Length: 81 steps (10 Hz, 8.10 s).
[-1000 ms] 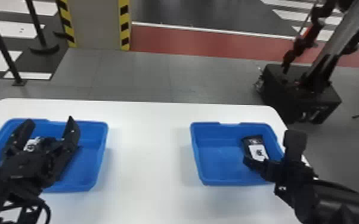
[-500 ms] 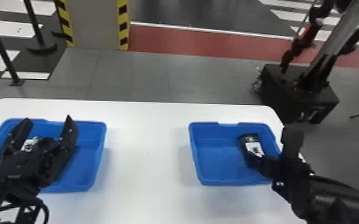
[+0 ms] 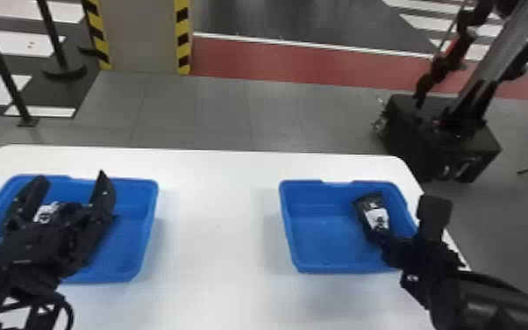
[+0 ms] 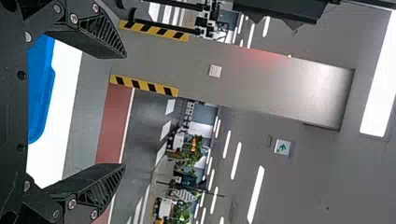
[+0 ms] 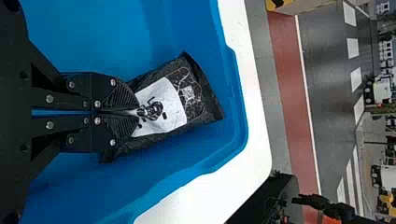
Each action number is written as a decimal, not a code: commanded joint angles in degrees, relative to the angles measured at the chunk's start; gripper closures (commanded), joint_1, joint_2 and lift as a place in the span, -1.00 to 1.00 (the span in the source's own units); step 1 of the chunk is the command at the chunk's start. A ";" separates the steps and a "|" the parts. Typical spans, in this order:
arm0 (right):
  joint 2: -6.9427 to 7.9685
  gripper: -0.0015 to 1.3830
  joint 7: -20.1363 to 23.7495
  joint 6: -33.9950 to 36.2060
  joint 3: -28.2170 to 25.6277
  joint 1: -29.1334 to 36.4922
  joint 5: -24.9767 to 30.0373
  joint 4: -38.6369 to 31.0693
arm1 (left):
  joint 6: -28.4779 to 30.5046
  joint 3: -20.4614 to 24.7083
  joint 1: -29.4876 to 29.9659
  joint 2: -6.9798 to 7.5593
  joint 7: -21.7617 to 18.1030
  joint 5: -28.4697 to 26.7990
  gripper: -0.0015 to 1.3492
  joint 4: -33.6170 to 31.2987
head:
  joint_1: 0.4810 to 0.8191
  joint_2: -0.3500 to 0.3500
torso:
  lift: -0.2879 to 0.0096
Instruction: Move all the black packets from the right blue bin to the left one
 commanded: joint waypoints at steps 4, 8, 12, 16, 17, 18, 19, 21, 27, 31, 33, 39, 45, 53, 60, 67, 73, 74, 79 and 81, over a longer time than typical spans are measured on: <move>0.78 0.64 1.76 -7.78 2.90 9.83 -6.71 -14.10 | -1.71 -0.46 0.02 -0.42 -0.14 3.18 -0.69 0.00 | 0.27 -0.41 | 0.20; -0.71 0.64 23.56 -11.71 2.90 -0.85 -11.55 -0.60 | -1.71 -1.78 -1.11 -0.16 -1.72 7.67 -0.69 0.00 | 0.27 -0.14 | 0.20; -1.50 0.64 30.33 -9.32 15.03 -4.79 -17.00 -2.43 | 6.59 -3.36 -2.37 0.37 -5.32 11.27 -0.69 -3.66 | 0.27 0.01 | 0.20; -1.94 0.64 30.86 -7.49 27.25 -7.18 -22.97 -5.10 | 11.65 -3.89 -3.50 0.89 -6.47 10.74 -0.69 -3.94 | 0.27 0.43 | 0.20; -1.94 0.64 30.86 -7.35 29.09 -7.89 -23.59 -5.10 | 12.35 -4.06 -3.92 0.98 -6.82 10.66 -0.69 -3.94 | 0.27 0.47 | 0.20; -2.03 0.64 30.94 -7.21 30.59 -8.31 -24.47 -5.10 | 13.20 -4.15 -4.48 0.98 -7.17 10.66 -0.69 -3.94 | 0.27 0.54 | 0.20; -2.03 0.64 30.94 -7.07 32.17 -8.87 -25.35 -5.10 | 14.18 -4.24 -5.04 0.98 -7.78 10.66 -0.69 -3.94 | 0.27 0.56 | 0.20; -2.03 0.64 30.86 -7.07 35.33 -9.29 -27.19 -4.82 | 14.88 -4.33 -5.47 0.72 -7.78 10.04 -0.61 -3.94 | 0.27 0.64 | 0.20; -1.68 0.64 30.86 -9.74 35.60 -10.28 -28.25 -2.71 | 8.41 -4.15 -3.92 -0.25 -4.09 9.60 0.83 -4.08 | 0.27 0.80 | 0.20; -1.24 -0.44 30.94 -14.53 35.16 -10.84 -28.86 -0.46 | 8.13 -4.06 -4.34 0.10 -4.09 10.39 0.83 -4.08 | 0.27 0.76 | 0.20; -0.18 -0.88 30.86 -14.95 28.04 -6.34 -21.74 -3.98 | 4.90 -0.37 -4.20 -0.69 -2.95 4.33 0.83 -1.83 | 0.27 0.74 | 0.20; -1.06 -0.76 30.06 -15.37 22.32 -3.53 -18.76 -6.23 | -3.82 4.90 -11.79 -0.95 0.21 -9.74 0.78 18.56 | 0.27 0.65 | 0.20; 0.52 -0.75 22.07 -32.24 12.13 12.79 -8.65 -19.31 | -28.29 -1.43 -11.79 0.10 -3.83 -0.95 -0.90 19.27 | 0.27 0.34 | 0.20; 2.19 -0.75 7.30 -47.01 11.95 29.38 0.93 -27.60 | -16.76 1.74 2.13 -1.80 -1.10 -14.31 -0.86 5.62 | 0.27 -0.01 | 0.20; 2.45 -0.75 6.42 -42.65 11.25 31.07 2.25 -30.13 | 0.26 1.47 8.88 -1.80 -0.05 -14.48 -0.86 -10.41 | 0.27 -0.03 | 0.20; 3.42 -0.75 3.70 -42.51 11.25 32.19 1.72 -31.96 | 2.79 1.65 9.44 -1.80 0.04 -14.31 -0.86 -12.38 | 0.27 -0.05 | 0.20; 3.42 -0.75 3.70 -42.65 11.25 31.91 1.46 -31.26 | 3.63 1.74 9.58 -1.80 0.04 -13.95 -0.85 -12.52 | 0.27 -0.05 | 0.20; 3.42 -0.76 3.70 -42.65 11.25 31.77 1.46 -31.26 | 3.63 1.74 9.44 -1.80 0.04 -14.04 -0.86 -12.52 | 0.27 -0.05 | 0.20; 3.42 -0.76 3.70 -42.65 11.25 31.77 0.67 -31.26 | 4.20 1.30 9.16 -1.80 0.04 -13.78 -0.85 -12.52 | 0.27 -0.05 | 0.20; 3.42 -0.76 3.70 -43.49 11.25 31.77 1.02 -31.26 | 4.05 1.30 9.02 -1.80 0.04 -13.78 -0.85 -12.52 | 0.27 -0.06 | 0.20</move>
